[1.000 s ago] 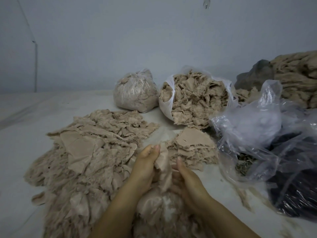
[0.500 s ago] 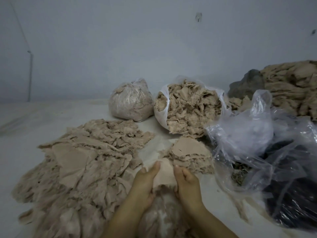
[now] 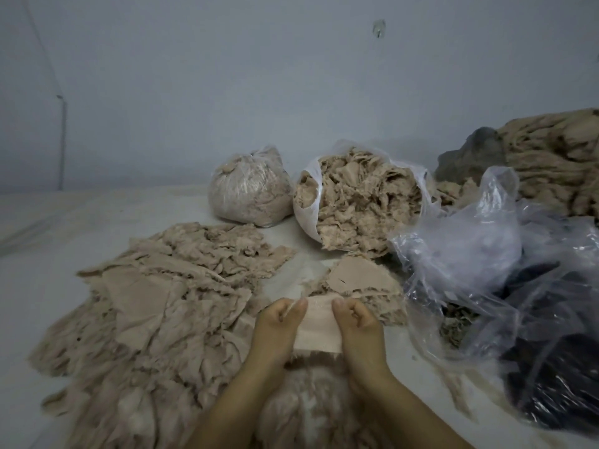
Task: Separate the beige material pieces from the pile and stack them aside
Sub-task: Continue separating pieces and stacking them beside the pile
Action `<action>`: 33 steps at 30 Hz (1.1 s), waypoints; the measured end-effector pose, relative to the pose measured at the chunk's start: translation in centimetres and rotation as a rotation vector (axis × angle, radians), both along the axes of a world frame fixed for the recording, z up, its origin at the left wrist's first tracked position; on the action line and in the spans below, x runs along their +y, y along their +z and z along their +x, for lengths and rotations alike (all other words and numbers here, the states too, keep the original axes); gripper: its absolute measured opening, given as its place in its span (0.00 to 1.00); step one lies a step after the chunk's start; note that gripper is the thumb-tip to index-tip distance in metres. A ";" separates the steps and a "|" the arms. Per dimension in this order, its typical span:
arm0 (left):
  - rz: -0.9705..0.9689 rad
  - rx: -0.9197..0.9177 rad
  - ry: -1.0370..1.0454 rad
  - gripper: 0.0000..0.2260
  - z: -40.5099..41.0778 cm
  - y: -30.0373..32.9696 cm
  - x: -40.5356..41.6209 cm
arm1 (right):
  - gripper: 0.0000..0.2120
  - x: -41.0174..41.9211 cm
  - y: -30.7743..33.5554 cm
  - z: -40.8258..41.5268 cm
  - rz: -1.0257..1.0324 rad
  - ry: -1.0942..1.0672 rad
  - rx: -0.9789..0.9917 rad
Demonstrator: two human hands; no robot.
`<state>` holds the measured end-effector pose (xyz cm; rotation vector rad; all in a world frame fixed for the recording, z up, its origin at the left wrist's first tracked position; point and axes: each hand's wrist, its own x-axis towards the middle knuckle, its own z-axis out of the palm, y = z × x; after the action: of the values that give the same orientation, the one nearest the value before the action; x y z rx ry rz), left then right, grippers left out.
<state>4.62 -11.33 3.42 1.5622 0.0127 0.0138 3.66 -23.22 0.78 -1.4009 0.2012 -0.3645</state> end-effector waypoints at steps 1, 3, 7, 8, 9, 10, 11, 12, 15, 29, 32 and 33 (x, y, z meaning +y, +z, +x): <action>0.019 -0.004 0.024 0.11 0.3 0.0 0.2 | 0.10 -0.3 0.0 0.2 -0.009 -0.007 -0.010; 0.080 -0.048 0.052 0.12 1.0 0.2 0.4 | 0.10 -1.0 0.3 1.1 -0.064 -0.017 -0.025; 0.173 -0.147 0.028 0.11 3.7 2.3 0.5 | 0.09 -3.6 3.4 5.4 -0.185 -0.168 -0.052; 0.148 -0.124 0.000 0.09 4.3 2.7 0.7 | 0.07 -4.7 4.3 6.5 -0.237 -0.177 -0.027; 0.149 -0.087 -0.037 0.06 4.6 2.9 1.1 | 0.08 -5.7 4.8 7.4 -0.350 -0.162 0.032; 0.189 -0.059 -0.077 0.05 4.8 2.7 1.7 | 0.14 -6.8 4.8 8.0 -0.546 -0.143 0.127; 0.264 -0.041 -0.119 0.06 4.9 2.1 2.4 | 0.20 -7.6 4.4 8.1 -0.781 -0.152 0.243; 0.331 -0.029 -0.154 0.07 4.8 1.3 3.2 | 0.24 -7.9 3.6 7.9 -0.972 -0.204 0.300; 0.519 -0.023 -0.243 0.07 4.2 -0.2 5.5 | 0.16 -5.0 0.6 5.1 -1.038 -0.133 0.091; 1.237 -0.236 -0.294 0.25 2.1 -0.6 9.1 | 0.05 1.1 -2.9 2.0 -0.859 0.113 -0.127; 1.127 -0.467 -0.206 0.18 1.8 -0.1 7.6 | 0.07 0.5 -1.9 0.9 -0.832 0.093 -0.221; 1.066 -0.495 -0.226 0.22 1.7 0.0 7.1 | 0.07 0.5 -1.8 0.5 -0.851 0.097 -0.264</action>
<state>6.33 -4.24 3.43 2.5711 -0.6553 0.2646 4.11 -22.74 -1.01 -2.1630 -0.2761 -0.5860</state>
